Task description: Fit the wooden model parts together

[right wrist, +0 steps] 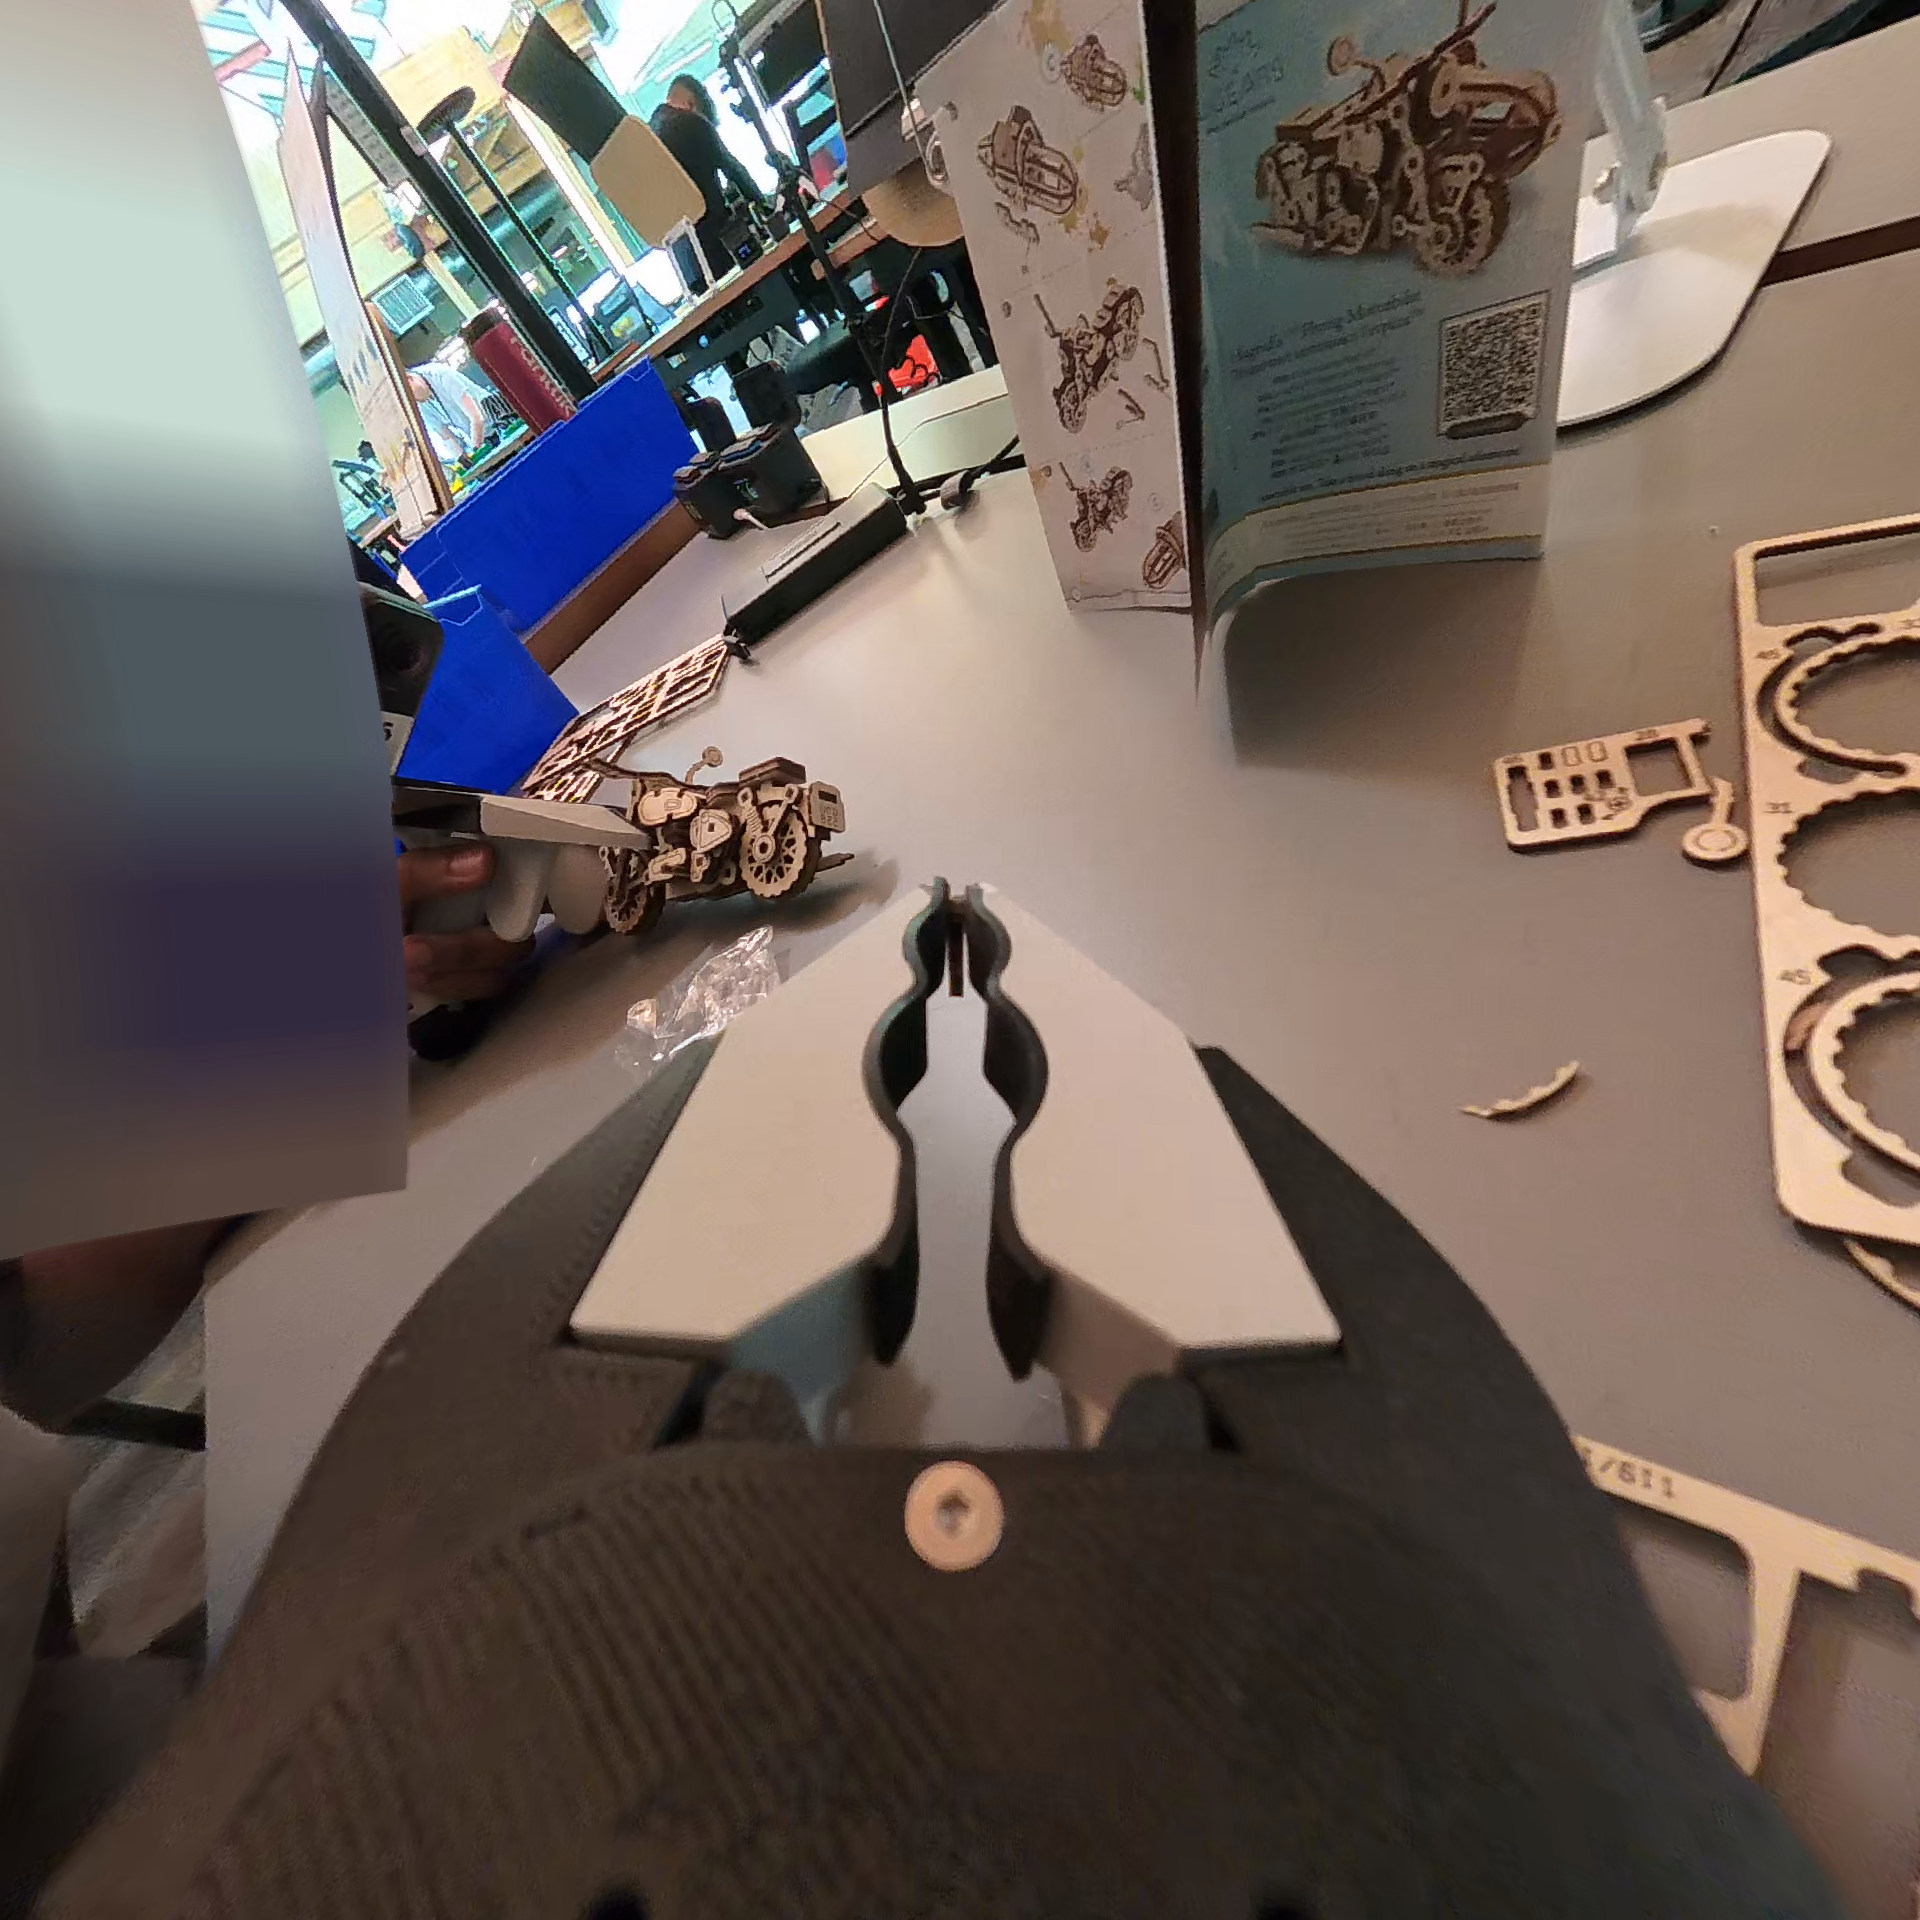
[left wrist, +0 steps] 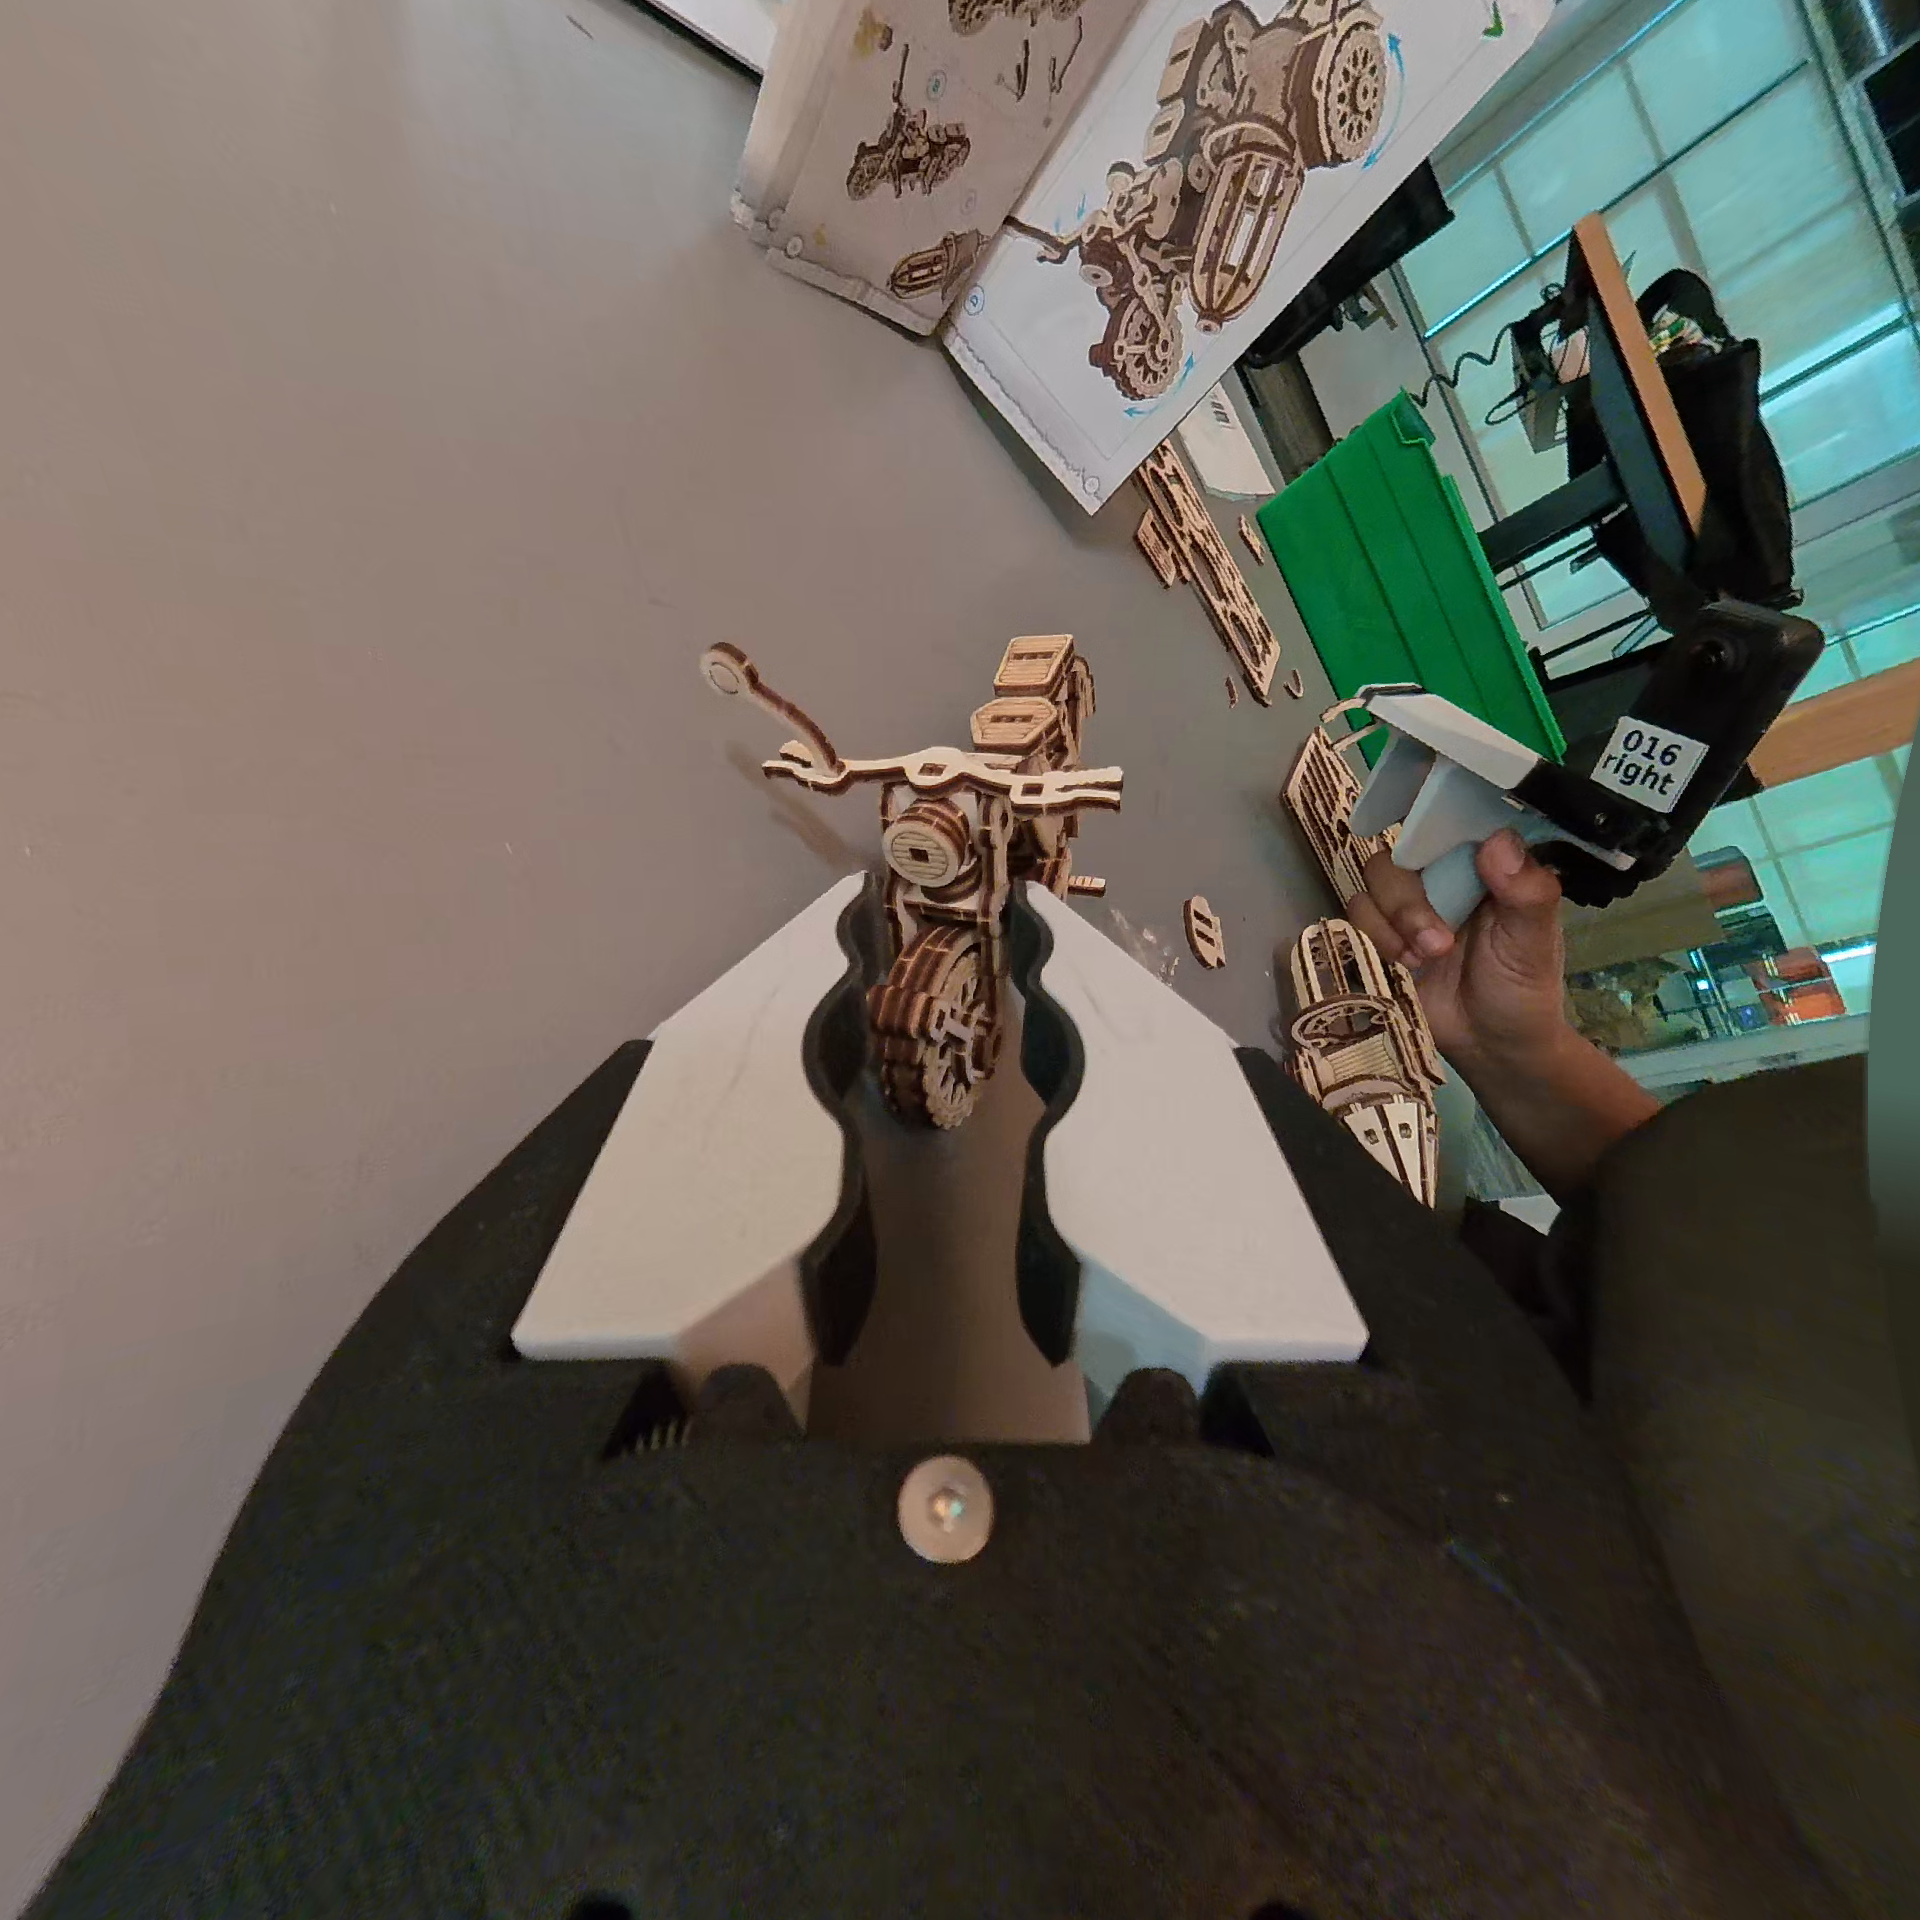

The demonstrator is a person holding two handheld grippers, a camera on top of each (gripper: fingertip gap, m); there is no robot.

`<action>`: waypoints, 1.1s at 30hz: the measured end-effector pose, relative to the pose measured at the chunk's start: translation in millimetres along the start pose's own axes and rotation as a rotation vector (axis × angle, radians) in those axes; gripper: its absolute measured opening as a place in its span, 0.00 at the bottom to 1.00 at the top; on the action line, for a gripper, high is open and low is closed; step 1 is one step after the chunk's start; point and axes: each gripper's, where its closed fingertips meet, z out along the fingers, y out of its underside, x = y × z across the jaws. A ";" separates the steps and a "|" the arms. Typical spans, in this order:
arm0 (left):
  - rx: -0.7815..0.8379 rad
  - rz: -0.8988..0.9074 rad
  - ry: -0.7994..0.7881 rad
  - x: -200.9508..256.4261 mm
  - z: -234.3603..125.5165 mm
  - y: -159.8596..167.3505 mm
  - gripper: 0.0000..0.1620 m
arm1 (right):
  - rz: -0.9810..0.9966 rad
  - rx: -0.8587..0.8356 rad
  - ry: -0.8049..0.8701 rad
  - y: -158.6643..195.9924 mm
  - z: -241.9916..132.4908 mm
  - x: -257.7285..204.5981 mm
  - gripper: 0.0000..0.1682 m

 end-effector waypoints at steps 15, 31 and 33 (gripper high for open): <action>0.014 -0.089 0.051 -1.4 -2.0 -4.8 0.13 | -0.027 -0.017 0.039 2.7 1.6 1.7 0.00; 0.065 -0.239 0.128 -5.2 -9.6 -16.3 0.13 | -0.040 -0.023 0.046 3.3 2.2 1.1 0.00; 0.066 -0.244 0.133 -5.0 -10.0 -16.6 0.13 | -0.039 -0.025 0.046 3.6 2.3 1.2 0.00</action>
